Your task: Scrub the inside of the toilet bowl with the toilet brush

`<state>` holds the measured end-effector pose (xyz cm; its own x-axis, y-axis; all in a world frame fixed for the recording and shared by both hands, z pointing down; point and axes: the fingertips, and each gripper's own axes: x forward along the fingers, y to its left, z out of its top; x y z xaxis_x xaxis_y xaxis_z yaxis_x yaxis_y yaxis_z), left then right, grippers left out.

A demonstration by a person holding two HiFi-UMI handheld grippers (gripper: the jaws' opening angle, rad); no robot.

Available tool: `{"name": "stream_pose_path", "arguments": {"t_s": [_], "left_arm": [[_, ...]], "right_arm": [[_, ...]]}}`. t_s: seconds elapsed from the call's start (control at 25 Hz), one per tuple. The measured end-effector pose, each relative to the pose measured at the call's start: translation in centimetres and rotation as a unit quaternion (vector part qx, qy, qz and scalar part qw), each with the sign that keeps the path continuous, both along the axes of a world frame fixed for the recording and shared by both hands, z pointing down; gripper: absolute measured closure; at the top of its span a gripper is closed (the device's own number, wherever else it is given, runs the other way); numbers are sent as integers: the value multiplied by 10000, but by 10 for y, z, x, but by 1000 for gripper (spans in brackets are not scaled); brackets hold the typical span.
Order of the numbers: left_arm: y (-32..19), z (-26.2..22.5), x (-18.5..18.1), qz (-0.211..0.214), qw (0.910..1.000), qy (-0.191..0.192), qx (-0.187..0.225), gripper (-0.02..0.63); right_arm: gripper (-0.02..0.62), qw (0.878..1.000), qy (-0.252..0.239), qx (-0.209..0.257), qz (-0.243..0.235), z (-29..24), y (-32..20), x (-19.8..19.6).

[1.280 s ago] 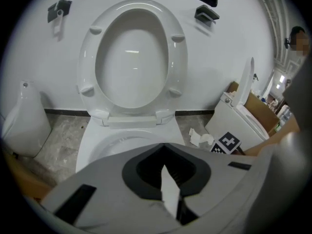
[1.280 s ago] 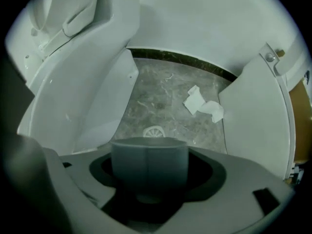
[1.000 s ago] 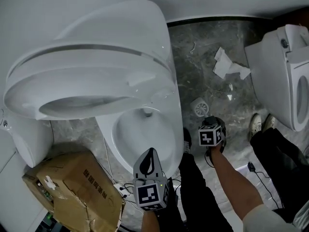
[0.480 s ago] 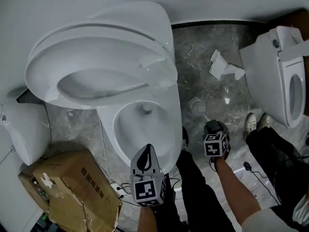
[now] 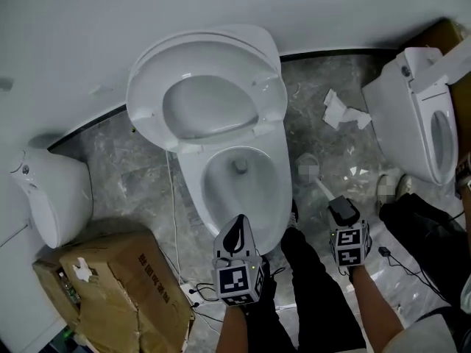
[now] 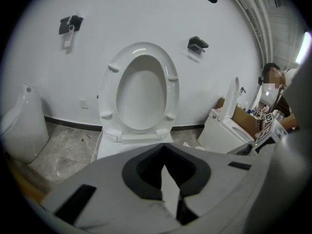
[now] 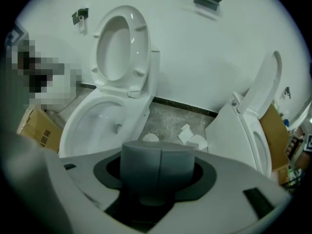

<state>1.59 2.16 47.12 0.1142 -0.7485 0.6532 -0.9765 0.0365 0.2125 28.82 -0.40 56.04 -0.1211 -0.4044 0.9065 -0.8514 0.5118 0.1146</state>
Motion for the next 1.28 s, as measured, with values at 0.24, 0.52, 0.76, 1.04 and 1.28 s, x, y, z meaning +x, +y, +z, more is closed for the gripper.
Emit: {"name": "stream_pose_path", "arguments": {"t_s": [0.24,0.52,0.76,1.04,1.28], "left_arm": [[58,-36,-24,-31,9999,89,42,580],[105,-63,-44,-332,9992,226,79,580],[127,-63,-58,-252,9995,149,112,580],[156,-32,-84,-501,9984,254,13,580],[173,-10,-76,-390,9984,358,-216,580]], "right_arm": [[331,9984,-89,539,-152,-89,38,-28],[331,9943,-346,818,-588,-134,78,-75],[331,9856,-617,611,-1451,-115,102,-143],[330,9605,-928,-60,-2624,-55,160,-211],[333,9614,-1041,-137,-2542,-32,175,-220]]}}
